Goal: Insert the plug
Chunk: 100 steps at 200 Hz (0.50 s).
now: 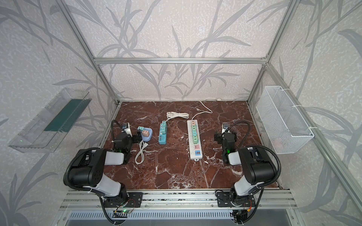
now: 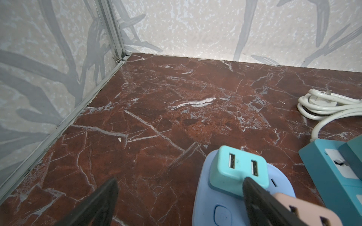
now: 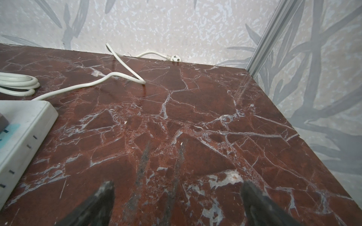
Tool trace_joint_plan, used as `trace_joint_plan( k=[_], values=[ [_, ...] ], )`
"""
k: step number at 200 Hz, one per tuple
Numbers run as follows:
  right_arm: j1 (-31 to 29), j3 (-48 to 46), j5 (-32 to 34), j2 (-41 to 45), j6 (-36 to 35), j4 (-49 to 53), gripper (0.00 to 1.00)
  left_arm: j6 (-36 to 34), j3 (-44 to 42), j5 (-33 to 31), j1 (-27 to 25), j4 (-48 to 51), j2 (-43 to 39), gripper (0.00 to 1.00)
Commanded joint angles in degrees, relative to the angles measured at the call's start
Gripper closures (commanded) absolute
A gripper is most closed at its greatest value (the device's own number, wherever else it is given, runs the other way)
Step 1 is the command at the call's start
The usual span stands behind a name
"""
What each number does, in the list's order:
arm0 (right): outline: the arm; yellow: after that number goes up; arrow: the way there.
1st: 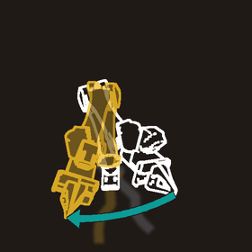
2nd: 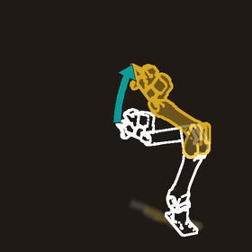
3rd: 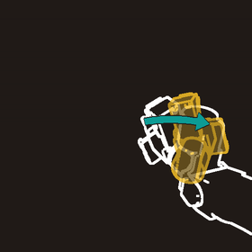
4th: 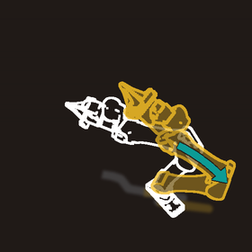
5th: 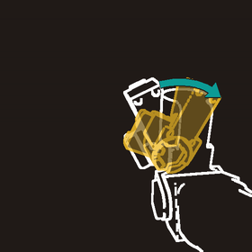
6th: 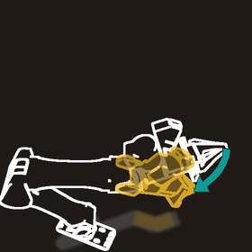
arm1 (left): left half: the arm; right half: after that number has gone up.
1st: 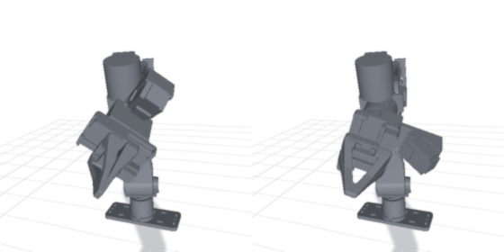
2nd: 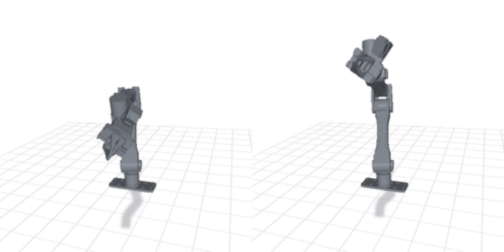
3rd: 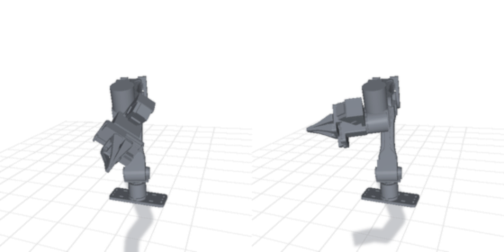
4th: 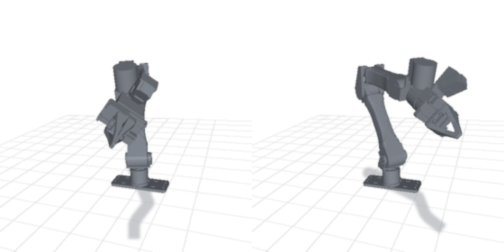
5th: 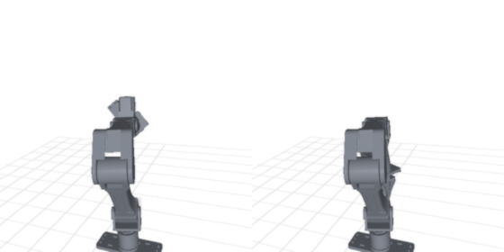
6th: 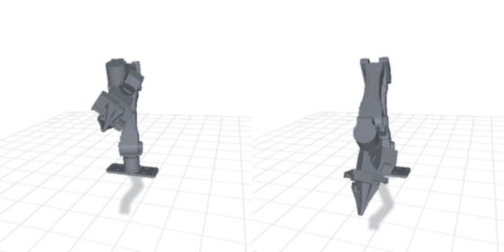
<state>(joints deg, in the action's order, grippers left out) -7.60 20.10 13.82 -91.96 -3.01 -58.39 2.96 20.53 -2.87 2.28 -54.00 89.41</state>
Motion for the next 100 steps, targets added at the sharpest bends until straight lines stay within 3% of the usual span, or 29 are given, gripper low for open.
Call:
trace_joint_plan(
  k=[1, 100],
  values=[
    [-0.07, -0.06, -0.33, 0.74, 0.48, -0.94, 0.01, -1.29, 0.96, 0.5, 0.19, -0.14, 0.24, 0.01],
    [-0.12, 0.12, -0.39, 0.77, 0.35, -0.69, 0.01, -1.29, 1.0, 0.94, 0.13, -0.03, 0.24, 0.01]
  ],
)
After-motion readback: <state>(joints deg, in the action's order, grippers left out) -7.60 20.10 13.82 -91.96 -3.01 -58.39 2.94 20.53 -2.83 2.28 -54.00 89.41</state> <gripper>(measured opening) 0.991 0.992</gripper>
